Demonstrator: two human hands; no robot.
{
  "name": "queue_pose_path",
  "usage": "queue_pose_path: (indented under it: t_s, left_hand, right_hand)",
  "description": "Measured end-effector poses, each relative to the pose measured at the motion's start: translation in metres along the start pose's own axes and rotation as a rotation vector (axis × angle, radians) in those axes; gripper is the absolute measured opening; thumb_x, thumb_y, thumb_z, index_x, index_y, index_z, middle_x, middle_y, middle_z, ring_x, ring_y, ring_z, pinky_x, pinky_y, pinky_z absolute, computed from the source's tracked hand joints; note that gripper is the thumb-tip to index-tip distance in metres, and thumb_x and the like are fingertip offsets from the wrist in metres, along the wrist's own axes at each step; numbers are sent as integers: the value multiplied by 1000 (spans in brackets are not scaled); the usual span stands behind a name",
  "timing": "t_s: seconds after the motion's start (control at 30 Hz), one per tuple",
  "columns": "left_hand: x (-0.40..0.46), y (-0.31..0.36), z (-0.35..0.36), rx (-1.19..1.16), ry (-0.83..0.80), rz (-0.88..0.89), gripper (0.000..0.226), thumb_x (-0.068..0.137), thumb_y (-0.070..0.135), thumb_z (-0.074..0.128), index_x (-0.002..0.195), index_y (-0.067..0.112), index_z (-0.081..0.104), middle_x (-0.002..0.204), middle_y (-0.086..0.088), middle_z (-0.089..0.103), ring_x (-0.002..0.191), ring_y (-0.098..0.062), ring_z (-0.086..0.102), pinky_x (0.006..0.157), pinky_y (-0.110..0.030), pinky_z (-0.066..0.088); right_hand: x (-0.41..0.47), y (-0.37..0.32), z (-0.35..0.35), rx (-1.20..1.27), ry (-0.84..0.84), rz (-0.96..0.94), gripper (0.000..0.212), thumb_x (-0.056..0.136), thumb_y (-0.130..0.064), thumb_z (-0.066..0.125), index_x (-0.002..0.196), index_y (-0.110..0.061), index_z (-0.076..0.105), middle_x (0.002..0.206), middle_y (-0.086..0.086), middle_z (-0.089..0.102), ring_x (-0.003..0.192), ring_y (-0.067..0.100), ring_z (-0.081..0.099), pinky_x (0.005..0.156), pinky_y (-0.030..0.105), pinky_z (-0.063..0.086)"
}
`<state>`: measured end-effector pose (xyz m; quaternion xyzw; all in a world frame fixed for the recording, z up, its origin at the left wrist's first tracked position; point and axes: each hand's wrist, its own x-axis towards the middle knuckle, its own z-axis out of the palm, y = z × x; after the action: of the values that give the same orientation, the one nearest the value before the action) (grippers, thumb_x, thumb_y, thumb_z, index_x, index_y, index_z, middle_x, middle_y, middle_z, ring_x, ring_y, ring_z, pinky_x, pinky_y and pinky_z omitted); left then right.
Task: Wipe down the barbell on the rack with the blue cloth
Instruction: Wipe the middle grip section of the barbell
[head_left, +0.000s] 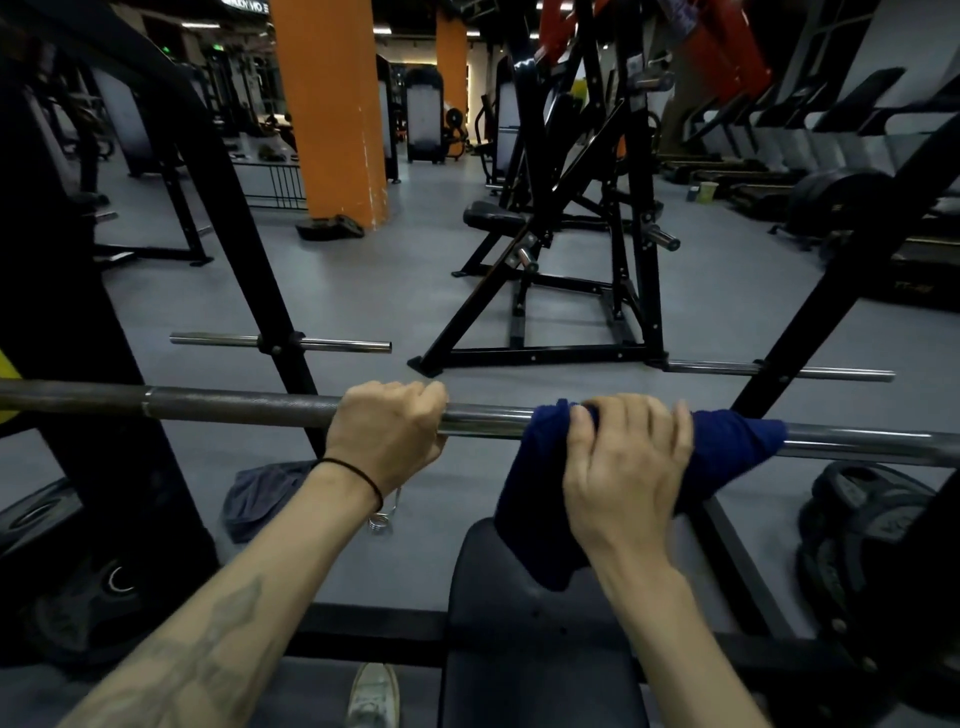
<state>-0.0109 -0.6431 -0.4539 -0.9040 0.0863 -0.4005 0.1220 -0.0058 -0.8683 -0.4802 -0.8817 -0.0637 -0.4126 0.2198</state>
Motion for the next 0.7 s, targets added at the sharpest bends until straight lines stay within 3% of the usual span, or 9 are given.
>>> queue_pose_path:
  t_s: [0.1,0.23,0.3,0.37,0.4,0.47,0.57,0.63,0.7]
  left_hand:
    - [11,-3,-12,12,-178,20,30,56,26,83,56,16,54,48,-5,54,39,-31,53,47,-26,30]
    - [39,-3,-29,-61,-609,-4,28,85,34,56,65,15,50,73,-5,62,75,-30,66,59,-28,36]
    - [57,-11,-33,-272,-942,-78,22,81,22,57,61,14,53,61,-1,60,60,-24,61,51,-25,38]
    - [62,-16,-30,-430,-1110,-141,19,81,17,60,62,14,59,57,-1,61,51,-19,54,46,-24,38]
    - [59,-17,-29,-429,-1089,-129,20,83,22,61,64,15,60,59,0,61,53,-19,53,49,-25,38]
    - [41,-18,-25,-299,-779,-25,36,85,52,56,71,19,61,60,7,56,60,-17,54,53,-26,36]
    - [19,-20,-27,-383,-411,-13,70,72,90,31,75,26,60,59,10,56,59,-8,55,53,-28,34]
    - [19,-19,-26,-551,-354,-110,67,77,90,21,80,34,58,69,13,59,67,-5,57,59,-30,36]
    - [20,-10,-21,-528,-266,-180,57,87,80,16,85,38,54,76,13,59,77,-10,58,65,-34,41]
  right_hand:
    - [-4,-37,8,-35,-83,-59,38,105,-39,37,104,-15,67,105,6,64,108,31,56,117,52,28]
    - [-5,-72,17,-56,-178,-216,41,104,-40,35,101,-15,67,97,6,63,93,30,55,100,46,35]
    - [2,-73,17,-54,-250,-304,48,105,-44,28,99,-16,67,95,5,64,89,28,55,91,44,36]
    - [13,-61,14,-54,-298,-353,55,104,-50,25,95,-17,68,91,4,66,85,27,56,84,42,39]
    - [17,-51,13,-54,-296,-362,55,104,-52,26,92,-17,67,89,4,66,84,27,56,82,42,39]
    - [19,-23,3,-56,-263,-343,51,105,-53,31,88,-18,65,86,3,63,82,27,54,83,42,38]
    - [17,24,-15,-46,-211,-284,45,106,-50,34,96,-18,65,91,1,61,90,26,53,100,42,37]
    - [15,47,-24,-66,-164,-231,44,106,-48,36,106,-17,67,98,2,63,98,27,55,113,45,32]
    - [10,52,-25,-85,-103,-153,43,106,-45,38,112,-14,68,104,3,64,108,29,55,121,49,26]
